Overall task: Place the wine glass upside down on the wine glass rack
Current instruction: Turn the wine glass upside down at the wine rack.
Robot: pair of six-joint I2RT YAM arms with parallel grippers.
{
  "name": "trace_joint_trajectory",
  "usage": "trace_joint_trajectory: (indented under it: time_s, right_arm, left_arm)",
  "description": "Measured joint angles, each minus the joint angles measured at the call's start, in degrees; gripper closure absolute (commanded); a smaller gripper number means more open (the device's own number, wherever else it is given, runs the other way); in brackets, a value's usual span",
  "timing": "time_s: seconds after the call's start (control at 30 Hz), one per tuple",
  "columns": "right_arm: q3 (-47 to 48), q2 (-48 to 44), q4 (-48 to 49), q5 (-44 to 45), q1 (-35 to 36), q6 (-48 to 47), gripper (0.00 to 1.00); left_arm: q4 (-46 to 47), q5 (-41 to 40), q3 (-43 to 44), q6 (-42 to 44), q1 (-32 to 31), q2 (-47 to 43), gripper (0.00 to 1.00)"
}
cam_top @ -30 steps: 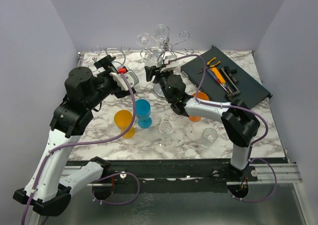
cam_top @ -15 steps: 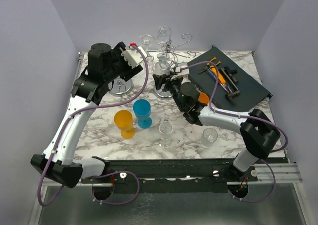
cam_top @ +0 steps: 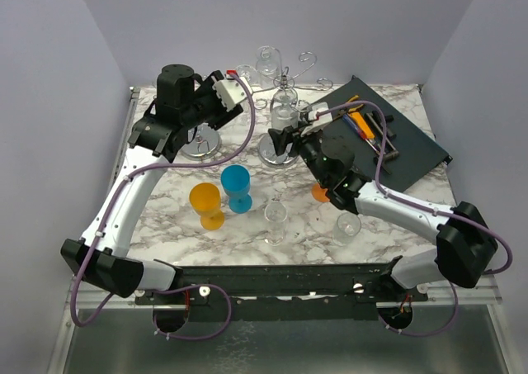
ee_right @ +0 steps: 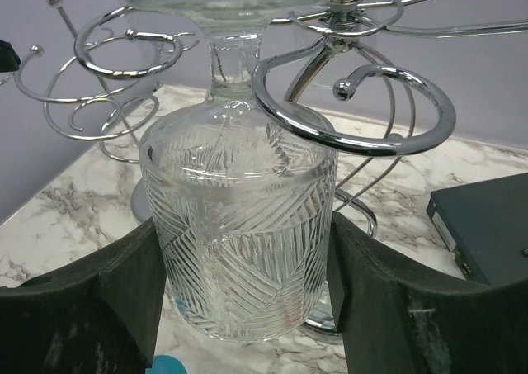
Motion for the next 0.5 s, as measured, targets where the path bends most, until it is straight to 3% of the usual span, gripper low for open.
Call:
trace_joint_trajectory:
  time_s: [0.5]
  right_arm:
    - [-2.4, -1.5, -1.7, -3.4, -1.9, 1.8, 0.92]
  left_arm:
    - [0.0, 5.0, 0.4, -2.5, 0.0, 0.0, 0.44]
